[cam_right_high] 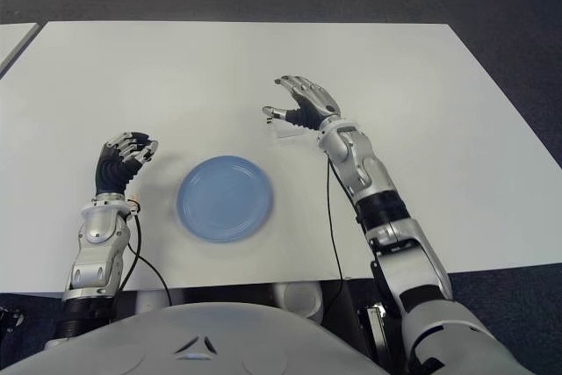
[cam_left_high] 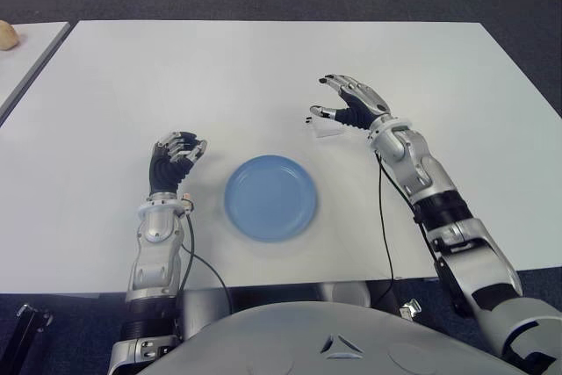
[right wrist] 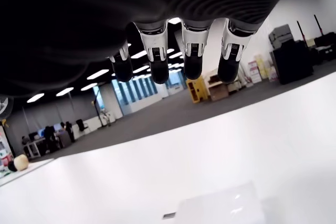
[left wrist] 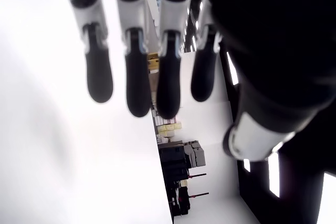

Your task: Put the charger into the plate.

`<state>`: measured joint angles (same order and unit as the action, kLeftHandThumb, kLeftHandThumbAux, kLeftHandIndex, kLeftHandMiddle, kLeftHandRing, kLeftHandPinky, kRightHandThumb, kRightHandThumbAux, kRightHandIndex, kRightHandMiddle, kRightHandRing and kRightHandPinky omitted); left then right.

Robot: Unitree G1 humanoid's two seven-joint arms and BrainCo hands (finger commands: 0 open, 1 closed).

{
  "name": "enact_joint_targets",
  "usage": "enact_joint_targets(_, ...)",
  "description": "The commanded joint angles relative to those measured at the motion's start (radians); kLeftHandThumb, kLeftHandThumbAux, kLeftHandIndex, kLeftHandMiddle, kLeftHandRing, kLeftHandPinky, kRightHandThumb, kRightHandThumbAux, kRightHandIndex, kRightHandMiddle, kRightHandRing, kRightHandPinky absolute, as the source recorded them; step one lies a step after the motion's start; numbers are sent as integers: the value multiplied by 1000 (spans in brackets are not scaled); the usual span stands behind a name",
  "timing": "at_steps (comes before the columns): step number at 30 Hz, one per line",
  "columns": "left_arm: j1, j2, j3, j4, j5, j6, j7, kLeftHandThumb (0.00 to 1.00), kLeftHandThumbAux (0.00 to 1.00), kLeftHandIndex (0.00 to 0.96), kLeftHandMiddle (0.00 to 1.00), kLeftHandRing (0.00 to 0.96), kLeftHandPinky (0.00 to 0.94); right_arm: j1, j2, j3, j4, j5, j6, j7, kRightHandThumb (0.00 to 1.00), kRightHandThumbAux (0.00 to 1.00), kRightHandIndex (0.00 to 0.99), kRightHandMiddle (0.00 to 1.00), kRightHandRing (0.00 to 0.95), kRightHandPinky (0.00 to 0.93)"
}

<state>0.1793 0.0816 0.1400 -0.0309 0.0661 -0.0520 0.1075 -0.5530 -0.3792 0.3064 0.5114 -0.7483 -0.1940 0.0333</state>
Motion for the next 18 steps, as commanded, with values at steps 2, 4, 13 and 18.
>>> enact_joint_targets(2, 39, -21, 4, -4, -11, -8, 7, 704, 721, 424, 474, 481, 468, -210, 58, 110, 471, -51, -118, -103, 546, 143, 0, 0, 0, 0)
enact_joint_targets(4, 42, -21, 3, -7, -8, -8, 8, 704, 721, 423, 471, 478, 465, -239, 64, 129, 527, -59, -126, -106, 540, 142, 0, 0, 0, 0)
enact_joint_targets(13, 55, -20, 3, -23, -2, -2, 8, 706, 720, 424, 462, 473, 464, -325, 91, 217, 701, -98, -137, -124, 526, 142, 0, 0, 0, 0)
enact_joint_targets(18, 62, -20, 5, -34, -1, 1, 5, 706, 720, 424, 466, 476, 469, -362, 116, 267, 775, -112, -128, -113, 529, 139, 0, 0, 0, 0)
